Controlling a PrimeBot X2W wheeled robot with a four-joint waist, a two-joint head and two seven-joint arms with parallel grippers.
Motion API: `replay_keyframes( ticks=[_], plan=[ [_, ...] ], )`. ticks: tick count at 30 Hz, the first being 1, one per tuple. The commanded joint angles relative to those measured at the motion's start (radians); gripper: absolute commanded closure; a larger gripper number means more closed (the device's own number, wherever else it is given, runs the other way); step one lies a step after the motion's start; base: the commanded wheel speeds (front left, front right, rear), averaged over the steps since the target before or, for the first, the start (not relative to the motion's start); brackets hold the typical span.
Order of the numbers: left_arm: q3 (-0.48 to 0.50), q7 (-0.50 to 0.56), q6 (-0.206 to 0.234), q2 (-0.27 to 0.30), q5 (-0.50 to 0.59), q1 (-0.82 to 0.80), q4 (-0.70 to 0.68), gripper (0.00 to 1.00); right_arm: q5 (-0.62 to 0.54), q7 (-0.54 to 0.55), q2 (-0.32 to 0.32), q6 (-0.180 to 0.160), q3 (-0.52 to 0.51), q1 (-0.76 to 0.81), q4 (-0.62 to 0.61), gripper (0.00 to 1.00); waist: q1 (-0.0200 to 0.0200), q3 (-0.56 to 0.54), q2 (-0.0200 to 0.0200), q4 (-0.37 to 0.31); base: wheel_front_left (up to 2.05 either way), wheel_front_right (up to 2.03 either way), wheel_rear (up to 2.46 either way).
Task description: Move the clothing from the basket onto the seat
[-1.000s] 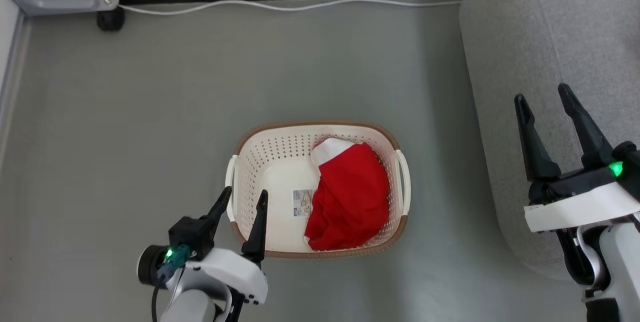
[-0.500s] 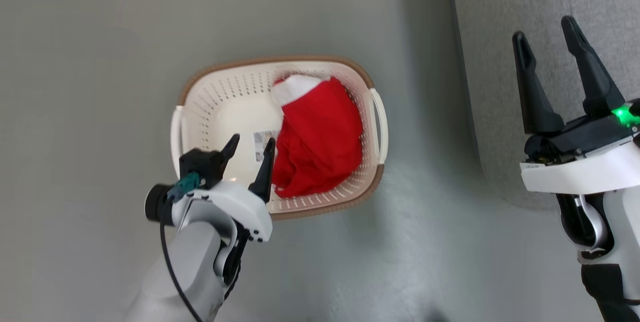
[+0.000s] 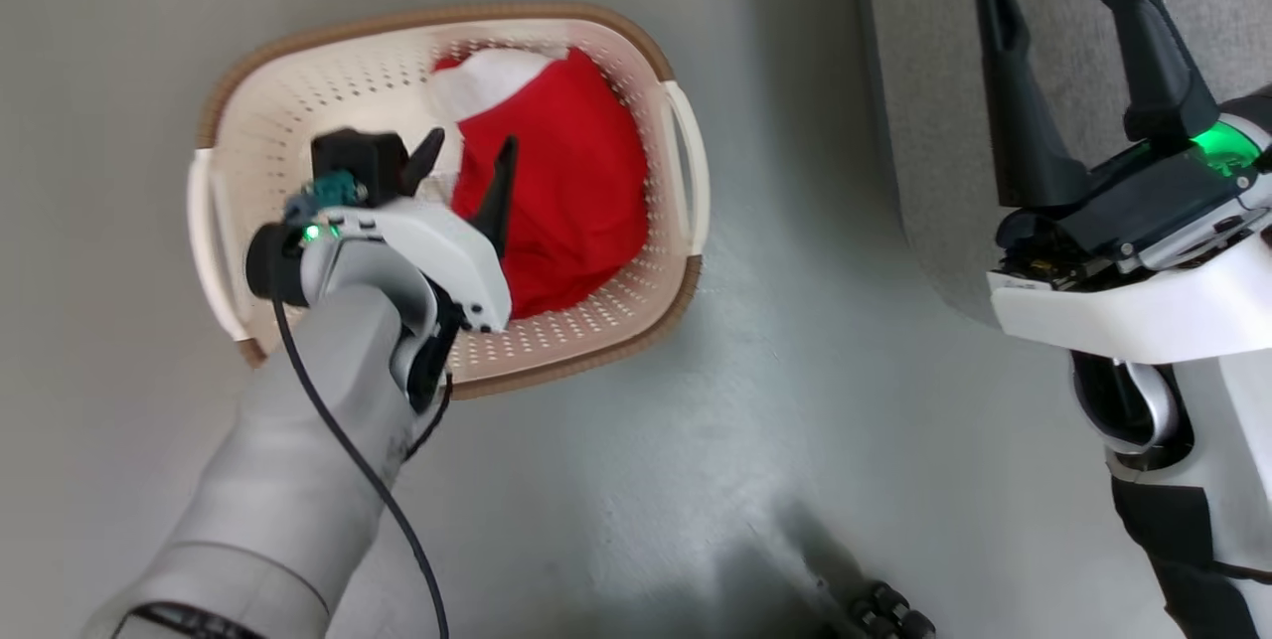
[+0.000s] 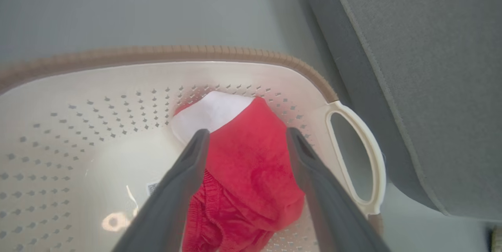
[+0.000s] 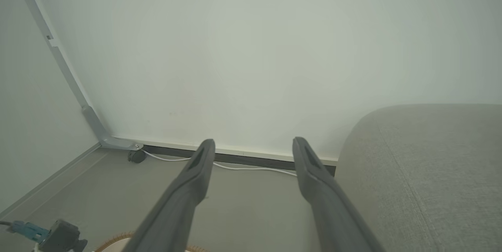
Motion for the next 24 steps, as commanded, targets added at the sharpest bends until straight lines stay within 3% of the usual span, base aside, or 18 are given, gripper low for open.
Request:
replay_keyframes(
  ticks=[1, 7, 15, 24],
  plan=[
    [0.01, 0.008, -0.008, 0.008, -0.016, -0.018, 0.0, 0.0, 0.012, -0.006, 0.0, 0.004, 0.016, 0.011, -0.032, 0.0, 0.0, 0.035, 0.0, -0.034, 0.0, 0.0, 0.0],
    [-0.018, 0.097, -0.018, 0.008, -0.106, -0.128, 0.094, 0.0, 0.027, -0.006, 0.034, 0.004, 0.032, -0.001, -0.039, 0.0, 0.0, 0.094, 0.0, -0.085, 0.0, 0.0, 0.0],
    [-0.044, 0.167, 0.006, 0.008, -0.18, -0.199, 0.152, 0.0, 0.04, -0.006, 0.067, 0.004, 0.052, -0.004, -0.034, 0.0, 0.0, 0.128, 0.0, -0.126, 0.0, 0.0, 0.0],
    [-0.067, 0.227, 0.068, 0.008, -0.218, -0.267, 0.207, 0.0, 0.056, -0.006, 0.089, 0.004, 0.062, -0.004, -0.032, 0.0, 0.0, 0.171, 0.0, -0.17, 0.0, 0.0, 0.0]
  ],
)
